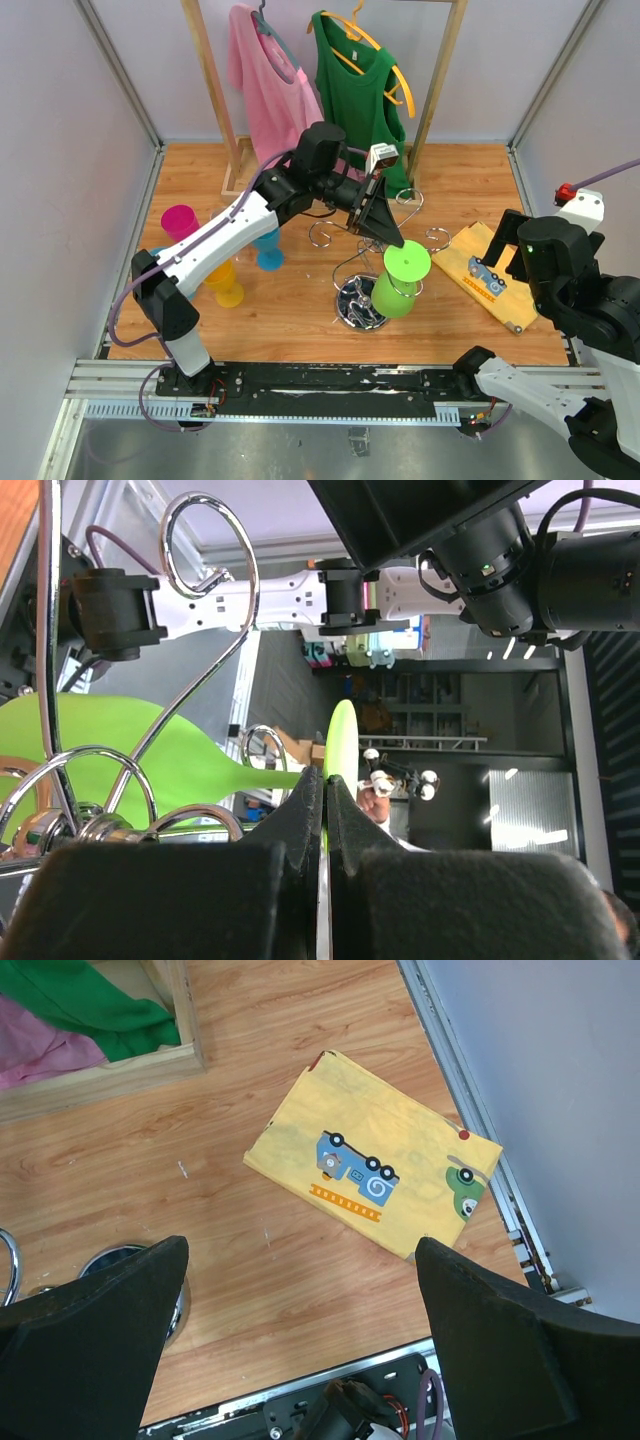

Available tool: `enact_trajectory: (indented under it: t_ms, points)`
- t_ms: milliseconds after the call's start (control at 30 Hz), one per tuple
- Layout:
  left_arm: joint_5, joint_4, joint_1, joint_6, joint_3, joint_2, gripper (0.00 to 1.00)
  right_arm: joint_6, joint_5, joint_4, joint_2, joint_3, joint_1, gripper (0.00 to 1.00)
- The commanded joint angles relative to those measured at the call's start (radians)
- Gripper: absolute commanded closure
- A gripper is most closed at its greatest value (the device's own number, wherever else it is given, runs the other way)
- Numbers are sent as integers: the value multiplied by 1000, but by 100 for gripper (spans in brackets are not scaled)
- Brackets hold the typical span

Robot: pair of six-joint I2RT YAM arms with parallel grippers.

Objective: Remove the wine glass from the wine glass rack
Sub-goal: Pick up the wine glass from the wine rack.

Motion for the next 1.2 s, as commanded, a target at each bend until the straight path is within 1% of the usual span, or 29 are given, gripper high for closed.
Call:
enact_trajectory:
  t_ms: [0,133,400,900,1167]
  points:
    - [43,108,-5,-66,-47,-7,100,14,30,-27,2,30,-29,2]
    - [50,270,-6,-169,-117,-31,100,16,29,-26,2,24,-29,1]
    - [63,338,-6,-216,-104,-20,100,20,30,-27,5,17,-28,1]
    - [54,305,-12,-190,-59,-14,100,22,27,-23,12,14,-29,1]
    - [34,217,-22,-124,2,-7,100,23,25,-20,5,14,-29,1]
